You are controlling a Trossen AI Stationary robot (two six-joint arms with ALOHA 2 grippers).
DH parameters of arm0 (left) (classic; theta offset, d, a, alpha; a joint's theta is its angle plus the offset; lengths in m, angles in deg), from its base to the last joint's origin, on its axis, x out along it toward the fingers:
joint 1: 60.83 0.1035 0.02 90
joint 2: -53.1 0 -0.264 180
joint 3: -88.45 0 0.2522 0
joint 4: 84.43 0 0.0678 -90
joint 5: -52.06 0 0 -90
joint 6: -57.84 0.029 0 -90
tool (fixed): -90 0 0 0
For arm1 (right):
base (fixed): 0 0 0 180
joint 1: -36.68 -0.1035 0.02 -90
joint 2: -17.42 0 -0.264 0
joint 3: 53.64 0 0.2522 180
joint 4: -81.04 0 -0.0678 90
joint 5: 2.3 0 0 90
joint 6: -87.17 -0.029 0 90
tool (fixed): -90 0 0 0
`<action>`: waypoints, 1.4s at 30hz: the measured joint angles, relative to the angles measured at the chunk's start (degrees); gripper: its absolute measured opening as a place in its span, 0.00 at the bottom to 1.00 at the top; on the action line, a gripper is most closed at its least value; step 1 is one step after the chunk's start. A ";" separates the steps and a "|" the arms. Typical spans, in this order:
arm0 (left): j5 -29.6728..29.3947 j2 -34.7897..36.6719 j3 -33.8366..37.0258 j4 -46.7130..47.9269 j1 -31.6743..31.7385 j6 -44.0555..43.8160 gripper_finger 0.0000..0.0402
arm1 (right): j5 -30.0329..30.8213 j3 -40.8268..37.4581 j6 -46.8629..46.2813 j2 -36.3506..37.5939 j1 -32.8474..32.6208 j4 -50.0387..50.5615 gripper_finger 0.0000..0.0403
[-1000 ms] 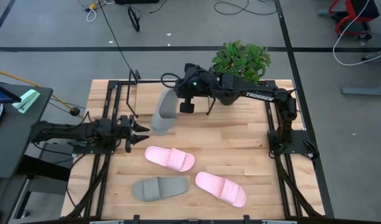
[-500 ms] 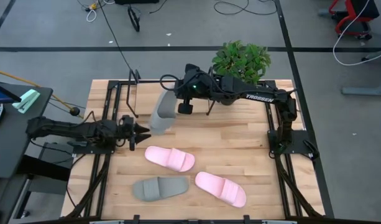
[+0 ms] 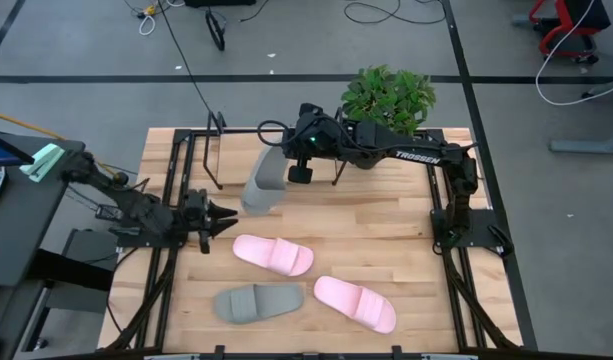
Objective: Pick and place slides into the shelf
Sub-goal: Put the right gray slide on the shelf
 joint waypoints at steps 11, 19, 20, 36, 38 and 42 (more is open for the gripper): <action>-22.80 -22.19 -7.34 15.23 -6.27 -22.36 0.30 | -0.02 0.00 -0.06 0.00 -0.29 -0.12 0.05; -22.42 -26.45 -7.34 14.35 -4.84 -24.50 0.32 | -1.05 0.00 -0.12 0.00 -0.74 -0.14 0.05; -22.42 -26.59 -7.34 14.31 -4.84 -24.48 0.33 | -1.14 0.00 -0.10 0.00 -0.74 -0.14 0.05; -20.80 -26.73 -7.34 6.15 -2.65 -12.68 0.61 | -1.08 0.00 0.38 0.04 -0.70 -0.95 0.05; -19.14 -26.73 -7.34 6.13 -2.25 -12.82 0.63 | -1.31 0.00 0.54 0.04 -0.70 -0.51 0.05; -18.35 -26.73 -7.34 6.05 -1.76 -13.99 0.65 | -1.36 0.00 0.77 0.04 -0.36 -0.38 0.05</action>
